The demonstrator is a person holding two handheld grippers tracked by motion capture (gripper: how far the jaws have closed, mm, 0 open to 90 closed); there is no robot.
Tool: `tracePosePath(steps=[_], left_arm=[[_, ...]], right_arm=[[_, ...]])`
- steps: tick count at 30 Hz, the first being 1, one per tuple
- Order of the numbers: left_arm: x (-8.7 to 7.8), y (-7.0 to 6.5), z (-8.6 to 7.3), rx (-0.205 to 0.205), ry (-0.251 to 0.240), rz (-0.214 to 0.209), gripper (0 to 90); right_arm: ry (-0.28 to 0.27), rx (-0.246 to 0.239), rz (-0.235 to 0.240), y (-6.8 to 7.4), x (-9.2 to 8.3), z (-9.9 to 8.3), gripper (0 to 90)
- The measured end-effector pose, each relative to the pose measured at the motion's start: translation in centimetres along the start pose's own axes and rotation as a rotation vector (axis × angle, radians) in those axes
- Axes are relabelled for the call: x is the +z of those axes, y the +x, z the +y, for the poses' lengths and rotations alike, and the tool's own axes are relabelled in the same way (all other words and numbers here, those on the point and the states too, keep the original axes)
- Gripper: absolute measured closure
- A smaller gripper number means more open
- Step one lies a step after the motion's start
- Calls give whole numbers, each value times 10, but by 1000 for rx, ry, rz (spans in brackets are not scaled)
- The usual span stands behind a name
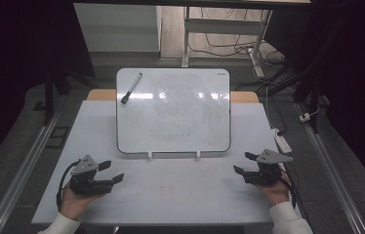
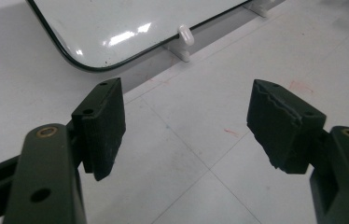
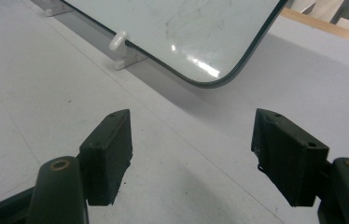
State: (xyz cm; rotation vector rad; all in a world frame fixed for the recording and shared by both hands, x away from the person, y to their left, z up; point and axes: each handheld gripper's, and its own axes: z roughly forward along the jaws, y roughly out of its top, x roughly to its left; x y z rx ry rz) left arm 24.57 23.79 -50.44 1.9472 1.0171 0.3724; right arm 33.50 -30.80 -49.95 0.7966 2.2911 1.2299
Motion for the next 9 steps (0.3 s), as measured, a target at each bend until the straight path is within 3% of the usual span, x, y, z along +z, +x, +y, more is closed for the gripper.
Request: tracePosePath(steps=[9], left_arm=[[1,3,-1,-13,8,-1,275]], right_arm=[[1,5,0,1,-1,1,288]])
